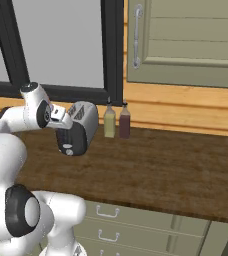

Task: Start the toaster. Once the lever pops up, take the bread to the plate on the dining counter.

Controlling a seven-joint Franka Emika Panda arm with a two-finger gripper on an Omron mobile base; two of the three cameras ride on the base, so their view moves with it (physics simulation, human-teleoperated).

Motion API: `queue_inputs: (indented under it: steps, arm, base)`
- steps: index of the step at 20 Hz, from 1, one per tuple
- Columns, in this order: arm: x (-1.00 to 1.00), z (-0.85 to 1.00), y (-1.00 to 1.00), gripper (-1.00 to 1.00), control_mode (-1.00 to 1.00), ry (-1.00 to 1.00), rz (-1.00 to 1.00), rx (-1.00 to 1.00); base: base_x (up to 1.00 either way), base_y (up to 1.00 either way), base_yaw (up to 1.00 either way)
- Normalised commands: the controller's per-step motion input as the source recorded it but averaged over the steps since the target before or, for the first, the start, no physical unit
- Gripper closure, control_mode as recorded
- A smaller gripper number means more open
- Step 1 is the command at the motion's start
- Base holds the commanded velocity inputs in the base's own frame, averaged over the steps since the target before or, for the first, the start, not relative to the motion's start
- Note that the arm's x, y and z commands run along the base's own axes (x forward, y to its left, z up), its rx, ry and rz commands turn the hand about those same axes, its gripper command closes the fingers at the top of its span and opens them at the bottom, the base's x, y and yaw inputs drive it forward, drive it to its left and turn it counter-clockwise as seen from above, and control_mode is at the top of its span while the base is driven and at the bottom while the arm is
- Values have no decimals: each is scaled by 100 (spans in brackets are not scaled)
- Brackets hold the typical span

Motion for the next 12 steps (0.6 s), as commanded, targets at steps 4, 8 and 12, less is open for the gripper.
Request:
queue_inputs:
  steps: [4,8,12]
  arm:
    - [-3,60,-5,100,-100,-35,8,-8]
    - [17,64,-8,100,-100,-27,1,-4]
    - [24,46,0,-100,-100,-16,3,-2]
  base:
    - [0,0,0]
    - [0,0,0]
    - [0,0,0]
